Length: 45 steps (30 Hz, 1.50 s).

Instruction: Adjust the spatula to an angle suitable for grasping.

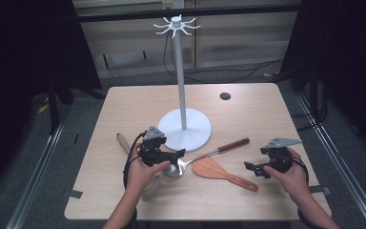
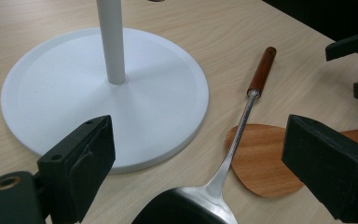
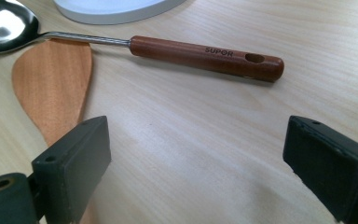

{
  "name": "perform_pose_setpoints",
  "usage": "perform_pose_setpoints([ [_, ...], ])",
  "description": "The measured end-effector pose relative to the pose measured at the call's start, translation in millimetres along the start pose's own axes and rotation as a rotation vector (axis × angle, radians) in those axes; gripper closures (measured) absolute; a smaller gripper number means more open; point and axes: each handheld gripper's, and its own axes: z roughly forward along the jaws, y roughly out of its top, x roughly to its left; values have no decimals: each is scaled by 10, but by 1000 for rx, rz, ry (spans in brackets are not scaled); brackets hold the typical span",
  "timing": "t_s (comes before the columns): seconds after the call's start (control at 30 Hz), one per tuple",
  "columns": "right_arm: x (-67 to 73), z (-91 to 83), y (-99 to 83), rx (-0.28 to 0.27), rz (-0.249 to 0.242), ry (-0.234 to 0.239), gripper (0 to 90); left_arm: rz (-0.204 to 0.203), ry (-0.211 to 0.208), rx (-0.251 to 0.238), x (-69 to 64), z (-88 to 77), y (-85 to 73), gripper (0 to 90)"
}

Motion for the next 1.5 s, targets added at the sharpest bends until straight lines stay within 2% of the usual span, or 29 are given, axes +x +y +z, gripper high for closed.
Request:
perform_pose_setpoints([
  [0.37, 5, 147, 83, -10, 1, -18, 112, -9, 19, -6, -26, -128, -32, 94],
  [0.5, -73, 209, 142, -38, 5, -65, 275, -1, 38, -11, -17, -225, -70, 94],
  [0.53, -73, 209, 142, -38, 5, -65, 275, -1, 38, -11, -17, -225, -70, 94],
  [0.57, -95, 222, 150, -44, 5, -82, 317, -5, 40, -10, -9, -252, -85, 94],
  [0.6, -137, 255, 164, -33, -11, -116, 454, -9, 45, -11, -6, -266, -93, 94],
  [0.63, -137, 255, 164, -33, -11, -116, 454, -15, 53, -15, -1, -283, -106, 94],
  [0.67, -185, 287, 182, -24, -10, -139, 598, -20, 58, -17, 15, -312, -127, 94],
  [0.7, -206, 299, 190, -21, -14, -146, 638, -27, 62, -19, 23, -334, -140, 95],
  [0.73, -237, 318, 203, -17, -16, -176, 679, -20, 63, -15, 35, -351, -146, 94],
  [0.77, -237, 318, 203, -17, -16, -176, 679, -20, 63, -15, 35, -351, -146, 94],
  [0.8, -277, 347, 219, -11, -21, -211, 761, -37, 70, -28, 41, -377, -163, 94],
  [0.83, -277, 347, 219, -11, -21, -211, 761, -37, 70, -28, 41, -377, -163, 94],
  [0.87, -332, 377, 229, -8, -11, -257, 783, -38, 80, -24, 52, -400, -175, 94],
  [0.93, -354, 390, 231, -16, 4, -260, 780, -39, 81, -26, 69, -421, -192, 94],
  [0.97, -383, 405, 231, -22, 1, -278, 774, -47, 82, -27, 73, -432, -203, 94],
  [1.0, -431, 442, 222, -28, 21, -279, 771, -51, 89, -28, 83, -453, -221, 94],
  [1.03, -431, 442, 222, -28, 21, -279, 771, -51, 89, -28, 83, -453, -221, 95],
  [1.1, -465, 494, 226, -3, 1, -308, 768, -57, 96, -28, 92, -471, -244, 94],
  [1.13, -478, 513, 234, -11, 28, -302, 770, -55, 100, -29, 93, -476, -250, 95],
  [1.2, -508, 542, 250, 1, 32, -302, 765, -41, 104, -29, 87, -484, -258, 99],
  [1.23, -513, 558, 250, 5, 34, -287, 763, -33, 108, -28, 81, -486, -259, 102],
  [1.3, -508, 573, 246, 5, 25, -283, 765, -33, 110, -26, 80, -490, -260, 107],
  [1.37, -491, 598, 263, 2, 11, -251, 784, -40, 106, -34, 85, -504, -257, 108],
  [1.43, -465, 611, 270, 3, -11, -249, 806, -37, 112, -34, 82, -509, -254, 109],
  [1.5, -456, 611, 272, 6, -8, -244, 806, -38, 108, -32, 80, -508, -252, 108],
])
